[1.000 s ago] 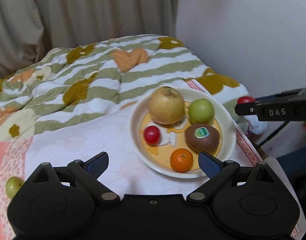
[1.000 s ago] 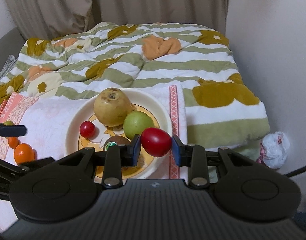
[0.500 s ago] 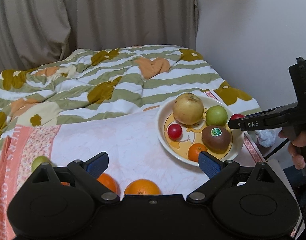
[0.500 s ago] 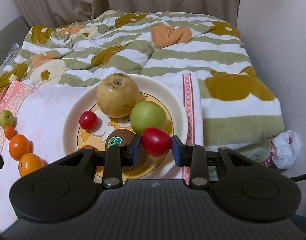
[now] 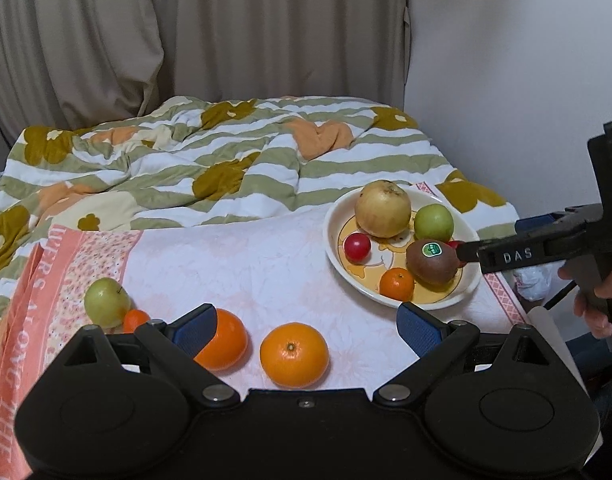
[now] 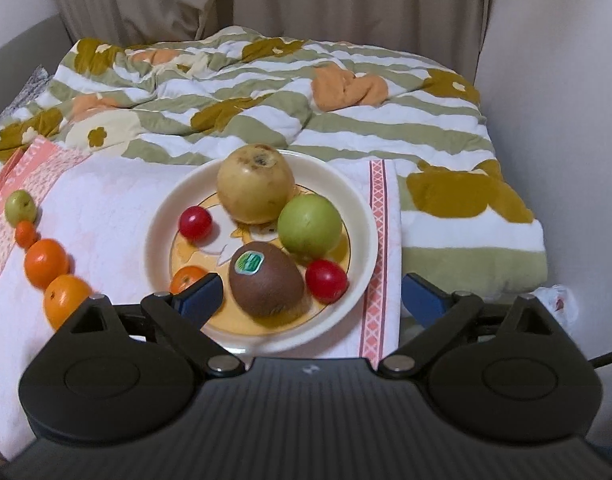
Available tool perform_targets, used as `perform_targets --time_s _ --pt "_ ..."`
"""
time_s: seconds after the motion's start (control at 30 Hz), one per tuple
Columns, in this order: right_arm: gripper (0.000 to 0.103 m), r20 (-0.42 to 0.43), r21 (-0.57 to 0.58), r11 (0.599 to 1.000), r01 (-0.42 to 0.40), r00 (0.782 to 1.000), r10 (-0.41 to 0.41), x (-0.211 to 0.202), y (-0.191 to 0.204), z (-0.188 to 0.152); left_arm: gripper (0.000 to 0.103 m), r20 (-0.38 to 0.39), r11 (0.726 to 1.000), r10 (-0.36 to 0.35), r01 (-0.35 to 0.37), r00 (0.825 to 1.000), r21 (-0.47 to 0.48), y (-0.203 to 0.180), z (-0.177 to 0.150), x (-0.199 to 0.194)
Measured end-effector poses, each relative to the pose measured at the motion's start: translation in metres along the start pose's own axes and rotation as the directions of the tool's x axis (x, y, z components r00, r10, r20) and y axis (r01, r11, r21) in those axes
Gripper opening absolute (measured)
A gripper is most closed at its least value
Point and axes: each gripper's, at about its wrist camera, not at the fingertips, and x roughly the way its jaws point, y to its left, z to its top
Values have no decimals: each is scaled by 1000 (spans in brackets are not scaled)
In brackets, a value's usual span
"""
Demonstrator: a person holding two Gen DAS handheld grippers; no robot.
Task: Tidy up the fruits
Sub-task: 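Carry both fruits to the white bowl and release them inside with both tools, then withdraw both tools from the bowl toward the green apple and oranges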
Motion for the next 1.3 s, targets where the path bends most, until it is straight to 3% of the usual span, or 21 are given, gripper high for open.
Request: perform_targets --time_s 0.37,0.63,0.9,1.07,1.3 --pt "103 81 8 1000 -15 997 14 -64 10 -14 99 79 1000 14 -13 997 -20 -5 -18 -44" --pt "103 141 7 997 -72 988 70 -109 26 -28 99 126 991 130 -125 983 -49 8 -37 -86" --pt "103 179 44 993 -112 979 102 -136 50 -29 100 144 972 220 -205 965 -111 59 -49 -112" --pt "103 174 34 993 -116 979 109 -136 77 -23 102 155 965 258 -245 954 -95 97 -48 -116" --pt "103 154 51 993 -102 984 93 -125 124 -15 102 109 977 210 -205 972 -57 156 -36 -97"
